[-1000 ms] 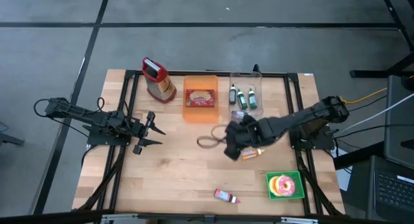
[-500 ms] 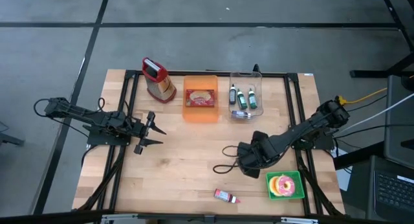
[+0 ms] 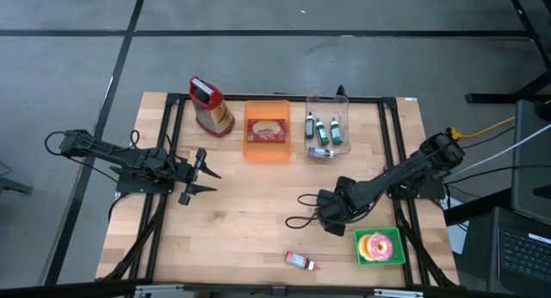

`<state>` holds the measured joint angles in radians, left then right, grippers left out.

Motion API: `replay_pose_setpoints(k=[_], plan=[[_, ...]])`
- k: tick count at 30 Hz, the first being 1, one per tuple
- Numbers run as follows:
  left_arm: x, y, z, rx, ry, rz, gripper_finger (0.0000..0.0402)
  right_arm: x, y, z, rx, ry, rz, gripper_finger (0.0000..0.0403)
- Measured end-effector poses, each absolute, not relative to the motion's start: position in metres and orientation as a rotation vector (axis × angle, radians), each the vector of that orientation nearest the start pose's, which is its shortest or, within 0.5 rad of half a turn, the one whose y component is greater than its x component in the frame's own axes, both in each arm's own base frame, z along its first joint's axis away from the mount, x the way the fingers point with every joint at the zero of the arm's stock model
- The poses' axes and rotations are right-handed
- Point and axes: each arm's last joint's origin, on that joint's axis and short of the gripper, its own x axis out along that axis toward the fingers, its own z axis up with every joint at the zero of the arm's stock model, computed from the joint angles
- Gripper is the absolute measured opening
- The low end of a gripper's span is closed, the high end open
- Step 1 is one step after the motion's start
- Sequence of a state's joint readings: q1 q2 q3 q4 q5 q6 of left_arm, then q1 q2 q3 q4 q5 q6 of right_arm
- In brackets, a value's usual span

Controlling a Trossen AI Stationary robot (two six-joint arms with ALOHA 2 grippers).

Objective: Pick & Place Food Item
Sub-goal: Put the orange food coloring into the transparent bin

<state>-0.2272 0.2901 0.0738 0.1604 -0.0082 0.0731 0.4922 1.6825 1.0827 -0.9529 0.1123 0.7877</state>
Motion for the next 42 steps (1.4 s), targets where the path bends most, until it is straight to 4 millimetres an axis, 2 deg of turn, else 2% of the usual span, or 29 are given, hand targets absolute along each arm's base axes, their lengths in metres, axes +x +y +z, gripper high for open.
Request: replay_pose_setpoints(k=[12, 22, 25, 27, 31, 34, 38, 42], plan=[[0.113, -0.026, 0.18, 0.08, 0.048, -0.219, 0.0177, 0.263, 0.121, 0.169, 0.167, 1.453, -0.289, 0.0235], [0.113, -0.026, 0.179, 0.081, 0.055, -0.221, 0.0177, 0.28, 0.121, 0.136, 0.163, 1.498, -0.259, 0.0235], [0.113, -0.026, 0.179, 0.081, 0.055, -0.22, 0.0177, 0.282, 0.118, 0.132, 0.175, 1.515, -0.269, 0.0224], [0.113, -0.026, 0.179, 0.081, 0.056, -0.22, 0.0177, 0.283, 0.117, 0.131, 0.199, 1.514, -0.287, 0.0202], [0.113, -0.026, 0.179, 0.091, 0.053, -0.22, 0.0177, 0.288, 0.114, 0.136, 0.233, 1.492, -0.296, 0.0132], [0.113, -0.026, 0.179, 0.091, 0.05, -0.219, 0.0177, 0.299, 0.11, 0.143, 0.231, 1.42, -0.319, 0.0086], [0.113, -0.026, 0.18, 0.09, 0.047, -0.218, 0.0177, 0.314, 0.105, 0.16, 0.22, 1.337, -0.33, 0.0086], [0.113, -0.026, 0.18, 0.09, 0.047, -0.218, 0.0177, 0.336, 0.099, 0.187, 0.177, 1.229, -0.311, 0.0087]])
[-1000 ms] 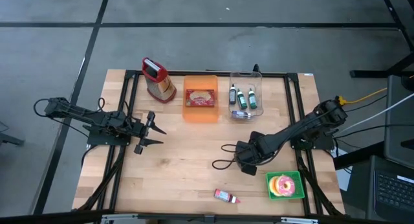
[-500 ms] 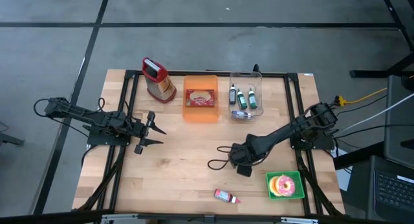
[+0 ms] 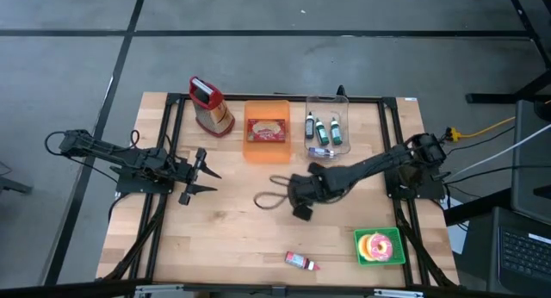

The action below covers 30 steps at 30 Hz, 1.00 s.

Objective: Pick & Place Food Item
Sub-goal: Put the orange food coloring into the transparent bin

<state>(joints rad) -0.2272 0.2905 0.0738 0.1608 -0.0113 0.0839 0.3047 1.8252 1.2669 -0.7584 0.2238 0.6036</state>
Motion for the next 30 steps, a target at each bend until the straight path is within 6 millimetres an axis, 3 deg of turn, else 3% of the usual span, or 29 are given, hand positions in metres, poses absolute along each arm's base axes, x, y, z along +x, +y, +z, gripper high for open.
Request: replay_pose_setpoints(k=[8, 14, 19, 27, 30], plan=[[0.113, -0.026, 0.18, 0.09, 0.047, -0.218, 0.0177, 0.377, 0.081, 0.267, 0.023, 0.952, -0.309, 0.0099], [0.113, -0.026, 0.18, 0.082, 0.048, -0.221, 0.0177, 0.38, 0.043, 0.311, -0.114, 0.928, -0.482, 0.0093], [0.113, -0.026, 0.18, 0.079, 0.048, -0.222, 0.0177, 0.372, -0.007, 0.319, -0.145, 1.012, -0.681, 0.0099], [0.113, -0.026, 0.179, 0.071, 0.051, -0.233, 0.0177, 0.356, -0.089, 0.313, -0.017, 1.084, -0.917, 0.0101], [0.113, -0.027, 0.179, 0.068, 0.056, -0.248, 0.0177, 0.35, -0.111, 0.313, 0.072, 1.084, -0.934, 0.0111]])
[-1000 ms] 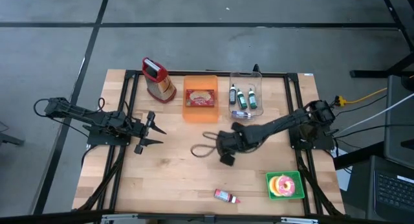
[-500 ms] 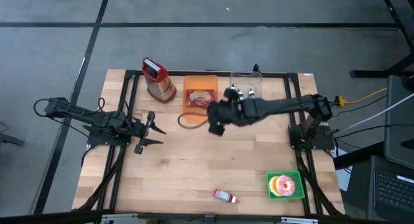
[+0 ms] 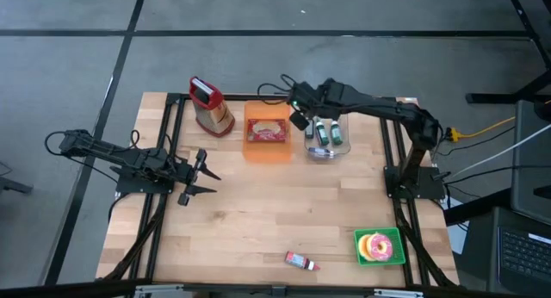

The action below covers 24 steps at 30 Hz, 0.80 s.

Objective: Pick & Place Food Item
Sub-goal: Put the orange food coloring into the transparent bin

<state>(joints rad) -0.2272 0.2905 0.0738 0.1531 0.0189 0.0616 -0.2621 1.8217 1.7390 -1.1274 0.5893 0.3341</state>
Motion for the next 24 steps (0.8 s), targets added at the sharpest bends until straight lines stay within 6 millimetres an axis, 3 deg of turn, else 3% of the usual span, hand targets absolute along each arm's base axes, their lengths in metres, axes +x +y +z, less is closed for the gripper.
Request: replay_pose_setpoints(k=[3, 13, 24], plan=[[0.113, -0.027, 0.179, 0.068, 0.058, -0.248, 0.0177, 0.348, -0.119, 0.312, 0.156, 1.087, -0.916, 0.0135], [0.112, -0.027, 0.177, 0.047, 0.082, -0.247, 0.0177, 0.346, -0.114, 0.311, 0.183, 1.082, -0.974, 0.0229], [0.112, -0.027, 0.177, 0.045, 0.082, -0.247, 0.0177, 0.342, -0.088, 0.309, 0.164, 1.145, -1.007, 0.023]])
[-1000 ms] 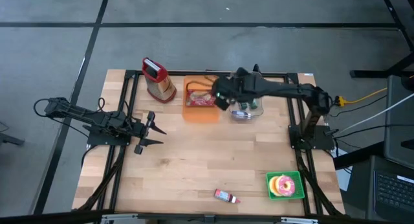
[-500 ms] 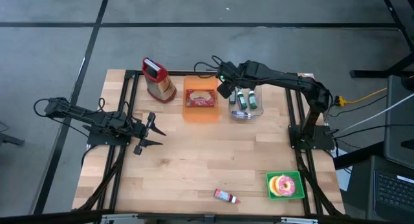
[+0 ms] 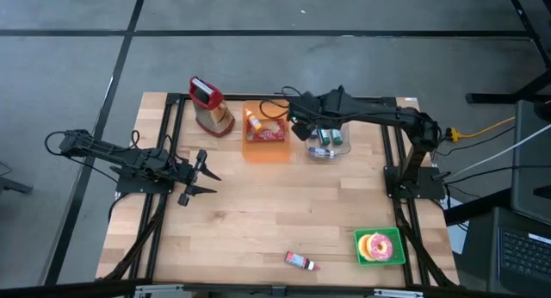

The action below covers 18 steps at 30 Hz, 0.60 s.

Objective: Pick & Place Food Item
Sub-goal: Put the orange food coloring into the transparent bin

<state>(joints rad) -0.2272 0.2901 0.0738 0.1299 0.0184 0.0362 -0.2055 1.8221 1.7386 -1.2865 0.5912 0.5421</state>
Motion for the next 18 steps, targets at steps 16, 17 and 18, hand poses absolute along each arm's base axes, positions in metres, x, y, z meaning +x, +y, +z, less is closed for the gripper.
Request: replay_pose_setpoints(k=[16, 17, 18], plan=[[0.113, -0.026, 0.177, 0.054, 0.073, -0.229, 0.0177, 0.428, -0.066, 0.267, 0.366, 0.858, -0.569, 0.021], [0.113, -0.026, 0.177, 0.052, 0.075, -0.229, 0.0177, 0.43, -0.069, 0.26, 0.371, 0.869, -0.57, 0.021], [0.113, -0.026, 0.177, 0.052, 0.076, -0.229, 0.0177, 0.431, -0.072, 0.254, 0.37, 0.895, -0.581, 0.021]])
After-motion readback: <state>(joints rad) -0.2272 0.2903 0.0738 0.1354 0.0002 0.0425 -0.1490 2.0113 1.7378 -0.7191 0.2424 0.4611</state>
